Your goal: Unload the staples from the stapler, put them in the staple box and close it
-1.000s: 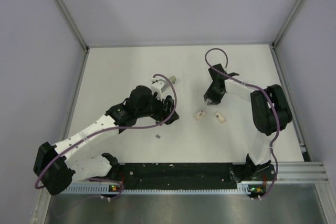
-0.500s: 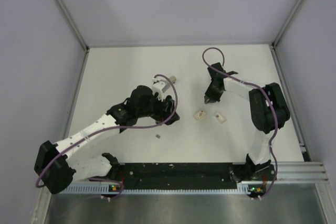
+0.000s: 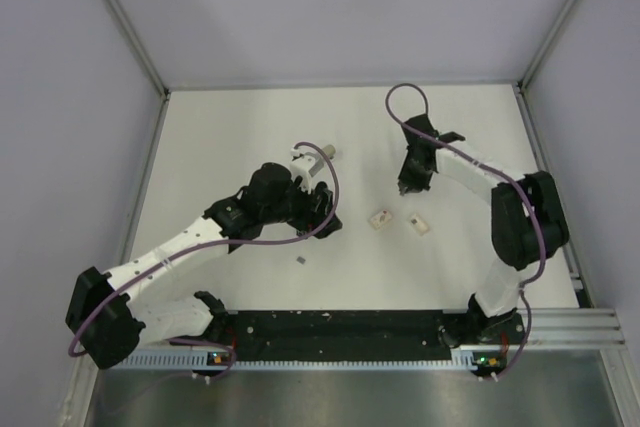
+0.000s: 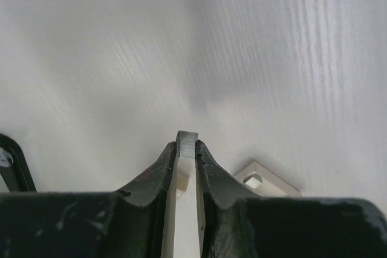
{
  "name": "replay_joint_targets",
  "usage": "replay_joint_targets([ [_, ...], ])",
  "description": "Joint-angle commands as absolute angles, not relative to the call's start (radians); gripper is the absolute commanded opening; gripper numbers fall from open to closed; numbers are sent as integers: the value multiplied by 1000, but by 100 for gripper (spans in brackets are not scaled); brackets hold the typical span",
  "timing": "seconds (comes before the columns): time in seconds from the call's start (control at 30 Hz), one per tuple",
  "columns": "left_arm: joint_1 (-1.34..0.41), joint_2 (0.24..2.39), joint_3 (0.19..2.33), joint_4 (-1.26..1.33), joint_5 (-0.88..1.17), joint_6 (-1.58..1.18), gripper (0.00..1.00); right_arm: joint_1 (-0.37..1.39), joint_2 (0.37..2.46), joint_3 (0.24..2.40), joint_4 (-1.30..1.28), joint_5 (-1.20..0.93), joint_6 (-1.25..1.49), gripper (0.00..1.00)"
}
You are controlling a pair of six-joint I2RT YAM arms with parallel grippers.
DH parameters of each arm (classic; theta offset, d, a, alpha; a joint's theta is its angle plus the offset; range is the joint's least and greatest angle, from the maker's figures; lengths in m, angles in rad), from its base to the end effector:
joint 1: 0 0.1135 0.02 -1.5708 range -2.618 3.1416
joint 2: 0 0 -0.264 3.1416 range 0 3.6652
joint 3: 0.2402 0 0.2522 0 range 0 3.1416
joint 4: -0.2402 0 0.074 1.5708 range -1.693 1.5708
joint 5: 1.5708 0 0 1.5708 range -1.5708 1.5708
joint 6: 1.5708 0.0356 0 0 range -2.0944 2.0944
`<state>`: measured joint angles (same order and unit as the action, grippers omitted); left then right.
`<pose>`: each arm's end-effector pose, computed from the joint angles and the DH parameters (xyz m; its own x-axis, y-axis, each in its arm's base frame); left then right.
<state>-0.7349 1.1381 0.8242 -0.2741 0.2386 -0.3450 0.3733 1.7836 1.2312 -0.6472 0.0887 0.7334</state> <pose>0.1807 -0.1747 0.2744 -0.6570 0.1508 -0.7387 0.6113 0.6801 -0.4048 0.3321 0.1267 0.1921 -0.8678 0.3762 -0.3247 0.3332 0.9252 0.1815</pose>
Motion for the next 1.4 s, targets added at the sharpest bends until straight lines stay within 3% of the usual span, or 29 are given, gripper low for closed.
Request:
replay_joint_targets([
  [0.0, -736, 1135, 845, -250, 253, -336, 98, 383, 1591, 1194, -718, 166, 638, 10],
  [0.43, -738, 1118, 842, -244, 278, -344, 98, 383, 1397, 997, -724, 166, 448, 15],
  [1.37, -738, 1150, 836, -238, 278, -347, 98, 383, 1516, 902, -583, 103, 428, 15],
])
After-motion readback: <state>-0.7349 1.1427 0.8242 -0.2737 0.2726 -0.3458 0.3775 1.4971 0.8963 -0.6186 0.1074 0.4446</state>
